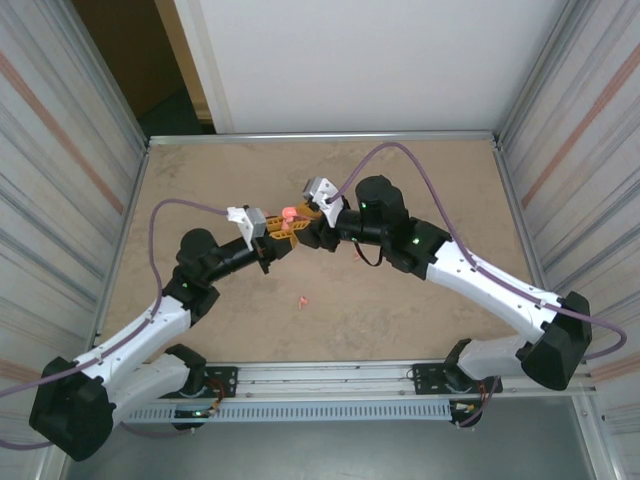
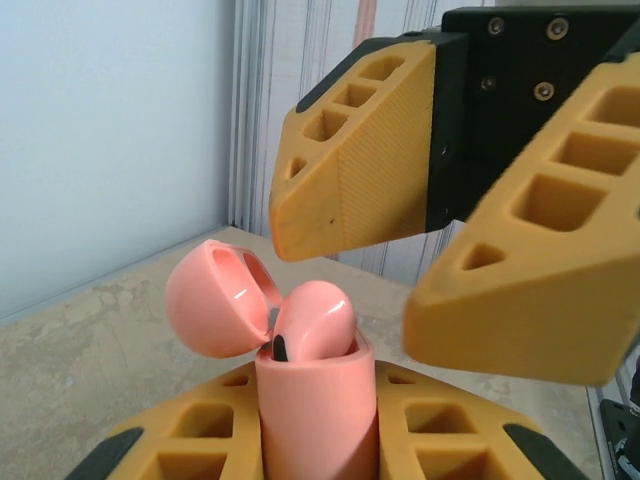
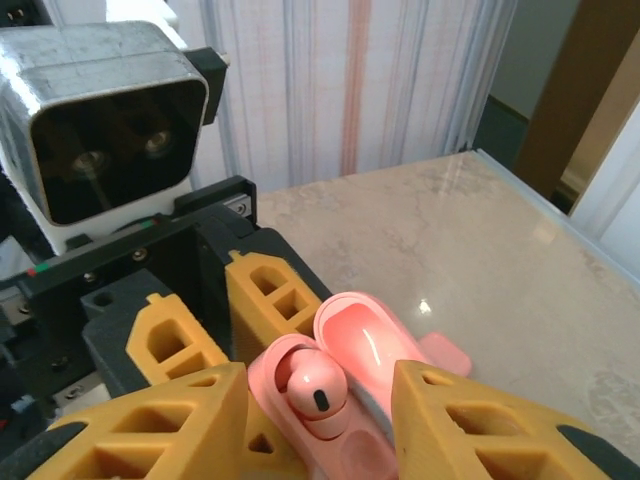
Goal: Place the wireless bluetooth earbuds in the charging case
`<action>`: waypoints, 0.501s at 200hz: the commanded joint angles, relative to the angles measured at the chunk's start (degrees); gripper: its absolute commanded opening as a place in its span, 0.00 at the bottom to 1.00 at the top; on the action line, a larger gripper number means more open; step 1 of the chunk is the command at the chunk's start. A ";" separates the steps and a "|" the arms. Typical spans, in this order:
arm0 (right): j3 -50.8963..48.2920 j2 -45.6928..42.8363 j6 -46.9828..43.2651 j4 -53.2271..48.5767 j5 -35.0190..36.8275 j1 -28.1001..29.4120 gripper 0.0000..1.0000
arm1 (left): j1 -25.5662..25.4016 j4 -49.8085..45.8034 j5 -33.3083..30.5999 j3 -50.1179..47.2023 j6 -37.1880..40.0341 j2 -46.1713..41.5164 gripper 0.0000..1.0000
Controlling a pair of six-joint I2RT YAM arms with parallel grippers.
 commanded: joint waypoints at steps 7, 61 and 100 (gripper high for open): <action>2.72 -3.61 2.99 0.24 -2.29 -1.68 0.48 | -0.19 3.70 0.38 -0.80 -0.28 -1.50 0.00; 0.19 -8.23 8.84 1.70 2.05 -5.50 0.74 | -0.24 4.00 -0.57 -1.41 -0.10 -3.07 0.00; -2.75 -10.57 15.33 -0.06 8.57 -10.06 0.96 | -0.23 3.06 -1.63 -1.25 0.66 -5.24 0.00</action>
